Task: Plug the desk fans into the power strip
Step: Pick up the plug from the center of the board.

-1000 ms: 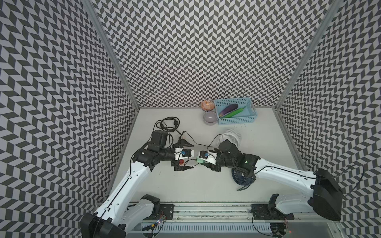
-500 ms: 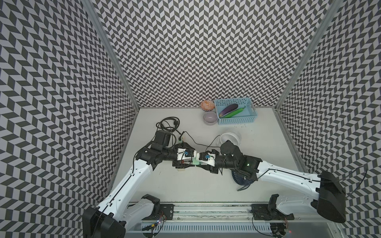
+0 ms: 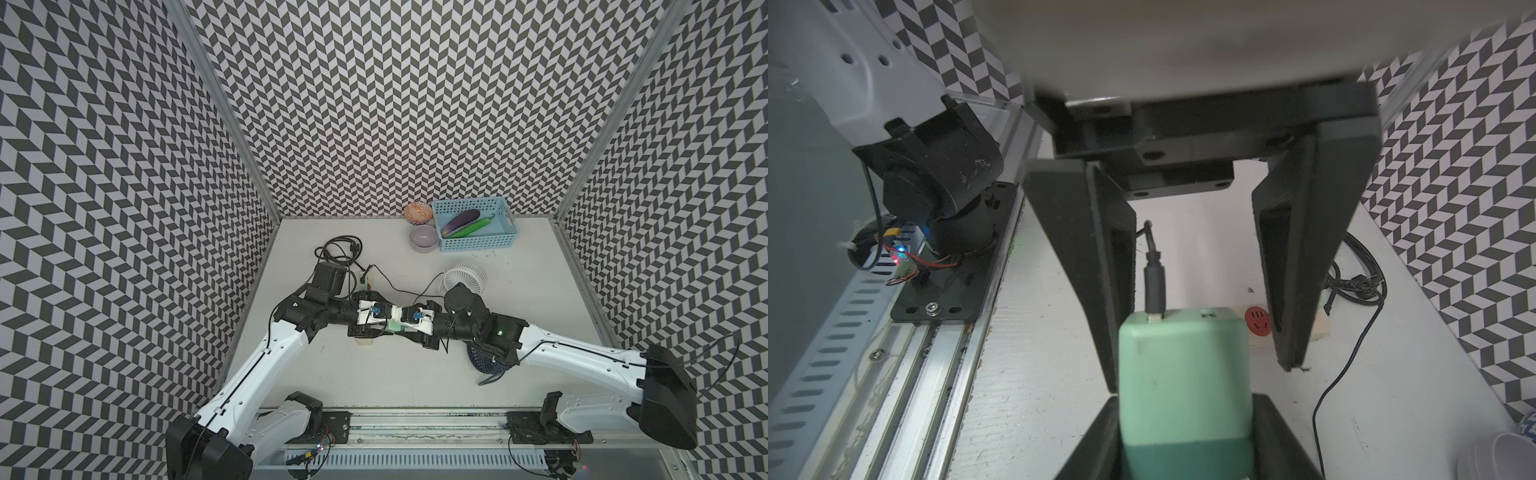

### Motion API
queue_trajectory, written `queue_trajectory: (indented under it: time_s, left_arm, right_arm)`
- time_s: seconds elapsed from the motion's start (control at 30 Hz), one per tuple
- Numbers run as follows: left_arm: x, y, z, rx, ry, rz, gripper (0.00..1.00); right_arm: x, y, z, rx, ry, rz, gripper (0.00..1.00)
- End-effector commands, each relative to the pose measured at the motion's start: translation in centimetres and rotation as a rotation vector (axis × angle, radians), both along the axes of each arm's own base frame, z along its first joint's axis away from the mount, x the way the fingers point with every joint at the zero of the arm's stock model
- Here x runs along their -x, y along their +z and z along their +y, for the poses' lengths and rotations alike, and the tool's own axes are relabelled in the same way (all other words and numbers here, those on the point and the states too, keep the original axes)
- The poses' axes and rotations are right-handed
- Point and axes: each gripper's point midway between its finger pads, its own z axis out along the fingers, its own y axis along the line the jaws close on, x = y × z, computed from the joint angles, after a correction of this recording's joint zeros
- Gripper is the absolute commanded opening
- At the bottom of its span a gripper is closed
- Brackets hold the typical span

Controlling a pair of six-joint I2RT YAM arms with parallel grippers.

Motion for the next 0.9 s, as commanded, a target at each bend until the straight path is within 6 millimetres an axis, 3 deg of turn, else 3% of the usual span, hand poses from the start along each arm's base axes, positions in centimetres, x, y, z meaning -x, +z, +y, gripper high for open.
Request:
queue_trajectory:
  time_s: [0.0,0.27,0.57,0.87]
  left_arm:
    - [0.9,1.4,-0.4,0.022,-0.051,-0.006,0.66]
    - [1.3,1.9,-0.8,0.041,-0.076,0.014,0.61]
    - [1.9,2.5,-0.9,0.047,-0.096,0.020,0.69]
    - [1.8,3.1,-1.2,0.060,-0.108,0.014,0.53]
  right_arm:
    - [0.0,0.2,0.0,-0.014,-0.011,-0.017,0.00]
    - [-0.1,0.2,0.0,-0.018,-0.014,-0.019,0.00]
    - [-0.2,0.1,-0.2,-0.017,-0.022,-0.027,0.00]
    - [-0.1,0.5,0.1,-0.027,-0.011,-0.024,0.00]
